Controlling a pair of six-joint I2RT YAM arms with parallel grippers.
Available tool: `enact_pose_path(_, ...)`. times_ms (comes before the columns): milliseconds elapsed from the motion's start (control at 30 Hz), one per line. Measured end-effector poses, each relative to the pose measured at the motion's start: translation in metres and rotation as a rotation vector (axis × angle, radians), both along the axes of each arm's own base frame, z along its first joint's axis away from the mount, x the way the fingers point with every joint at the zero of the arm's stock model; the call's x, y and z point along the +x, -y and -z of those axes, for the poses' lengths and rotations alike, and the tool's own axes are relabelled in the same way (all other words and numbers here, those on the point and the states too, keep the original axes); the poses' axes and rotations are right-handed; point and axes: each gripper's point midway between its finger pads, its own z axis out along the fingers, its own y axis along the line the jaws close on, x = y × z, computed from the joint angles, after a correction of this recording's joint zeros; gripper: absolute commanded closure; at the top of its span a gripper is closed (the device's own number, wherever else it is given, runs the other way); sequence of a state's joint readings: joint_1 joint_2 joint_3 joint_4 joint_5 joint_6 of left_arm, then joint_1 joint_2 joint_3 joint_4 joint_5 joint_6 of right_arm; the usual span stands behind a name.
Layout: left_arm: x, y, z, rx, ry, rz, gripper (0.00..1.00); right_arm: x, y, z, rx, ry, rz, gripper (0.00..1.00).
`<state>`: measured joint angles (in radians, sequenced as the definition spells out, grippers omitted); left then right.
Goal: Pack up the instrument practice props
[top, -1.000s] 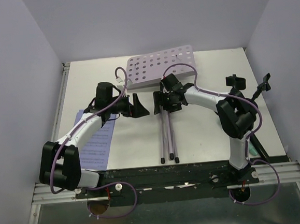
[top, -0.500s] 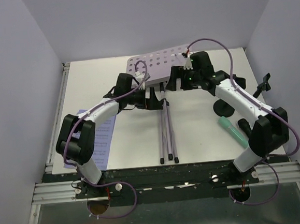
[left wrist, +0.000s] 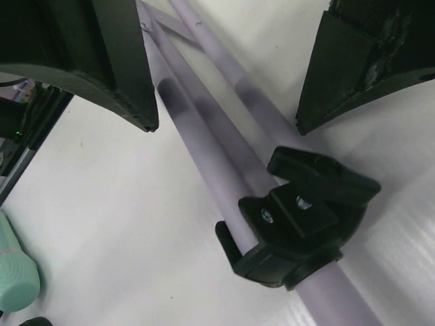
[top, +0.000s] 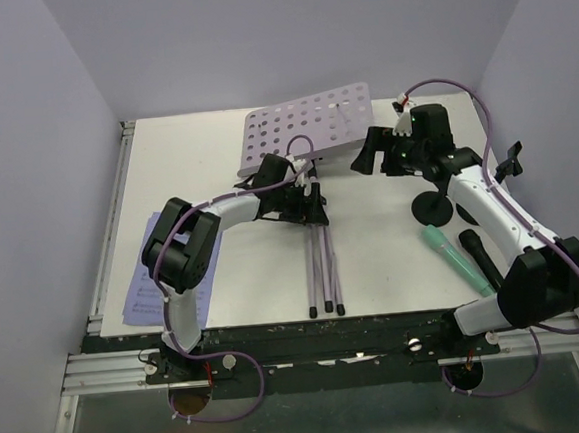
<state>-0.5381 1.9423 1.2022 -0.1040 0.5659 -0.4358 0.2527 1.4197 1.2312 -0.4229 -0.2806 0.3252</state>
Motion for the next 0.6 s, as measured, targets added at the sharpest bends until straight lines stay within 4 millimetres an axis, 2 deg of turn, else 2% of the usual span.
enact_pose_path(100,0.001,0.009,0.004,0.006,0.014,0.011,0.38,-0.005,0.002,0.013,0.005,-0.035,0.000,0.01)
enact_pose_path(233,0.001,0.010,0.010,0.008,-0.027,-0.027,0.47,-0.010,0.004,0.024,0.013,-0.068,0.002,0.01)
enact_pose_path(333,0.004,0.011,0.011,-0.001,-0.048,-0.046,0.62,-0.010,0.005,0.023,0.018,-0.067,0.002,0.01)
enact_pose_path(467,0.006,0.017,0.011,-0.026,-0.049,-0.037,0.72,-0.011,0.007,0.022,0.026,-0.063,0.006,0.01)
enact_pose_path(600,0.007,0.019,0.009,-0.035,-0.051,-0.040,0.73,-0.018,0.007,0.027,0.033,-0.076,-0.001,0.01)
